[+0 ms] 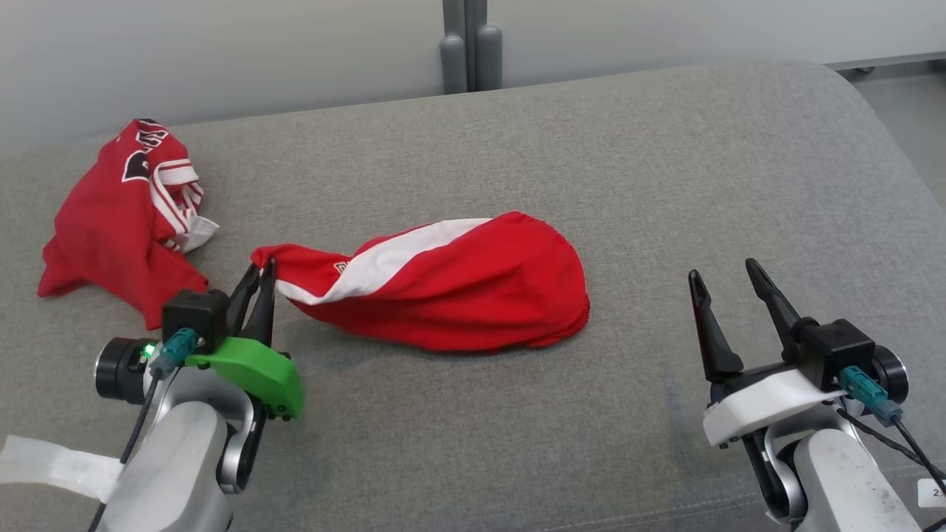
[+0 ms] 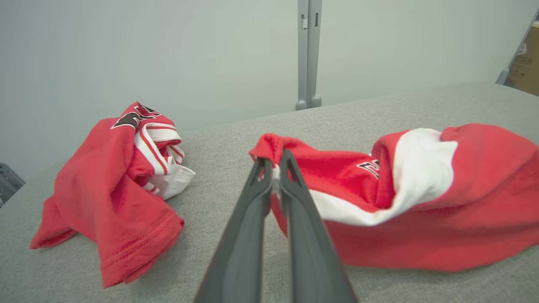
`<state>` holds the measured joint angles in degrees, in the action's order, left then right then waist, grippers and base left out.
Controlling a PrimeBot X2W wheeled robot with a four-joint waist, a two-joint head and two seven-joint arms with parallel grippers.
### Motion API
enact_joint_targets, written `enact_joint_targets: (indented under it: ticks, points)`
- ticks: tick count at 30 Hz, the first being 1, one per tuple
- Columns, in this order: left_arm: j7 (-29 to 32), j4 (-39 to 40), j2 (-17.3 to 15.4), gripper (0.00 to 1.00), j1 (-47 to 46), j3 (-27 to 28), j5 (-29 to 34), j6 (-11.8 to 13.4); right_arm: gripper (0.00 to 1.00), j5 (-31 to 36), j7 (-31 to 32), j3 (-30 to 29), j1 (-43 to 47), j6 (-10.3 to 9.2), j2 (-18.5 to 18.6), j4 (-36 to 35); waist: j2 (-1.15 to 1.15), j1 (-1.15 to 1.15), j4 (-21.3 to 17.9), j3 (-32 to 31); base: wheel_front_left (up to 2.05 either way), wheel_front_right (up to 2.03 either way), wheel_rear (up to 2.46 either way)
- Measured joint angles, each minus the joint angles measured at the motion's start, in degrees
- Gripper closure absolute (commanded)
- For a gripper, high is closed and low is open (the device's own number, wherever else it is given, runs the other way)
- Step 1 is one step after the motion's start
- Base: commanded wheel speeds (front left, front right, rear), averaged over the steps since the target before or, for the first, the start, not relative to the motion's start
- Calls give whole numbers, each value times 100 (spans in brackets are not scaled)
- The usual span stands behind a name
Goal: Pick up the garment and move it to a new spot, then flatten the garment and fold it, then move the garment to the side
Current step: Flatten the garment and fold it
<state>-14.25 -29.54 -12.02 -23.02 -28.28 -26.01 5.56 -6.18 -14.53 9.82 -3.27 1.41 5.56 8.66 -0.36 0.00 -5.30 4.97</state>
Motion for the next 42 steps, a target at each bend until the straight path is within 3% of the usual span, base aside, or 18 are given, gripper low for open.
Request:
enact_joint_targets:
  ticks: [9,18,22,29,33,42]
  points:
    - [-16,839,8,100,506,524,76,58,0,-42,0,-58,-12,59,42,-31,0,0,413,-99,0,0,0]
    - [-16,1215,45,100,456,347,345,46,0,-42,-4,227,-330,219,-30,65,0,0,620,-364,0,0,0]
    - [-16,1349,134,100,-353,-81,683,-160,0,-44,-4,319,-327,219,-75,172,0,0,435,-446,0,0,0]
    - [51,1318,717,100,-1591,-558,1042,-327,0,-70,-4,321,-323,208,-146,261,0,0,-22,-456,0,0,0]
    - [66,1317,992,100,-2307,-521,1066,-318,0,-71,-4,315,-322,151,-164,257,0,0,-311,-440,0,0,0]
    - [171,1057,1015,100,-2980,-231,1056,-126,0,-71,-4,382,-320,156,-174,259,0,0,-983,-332,0,0,0]
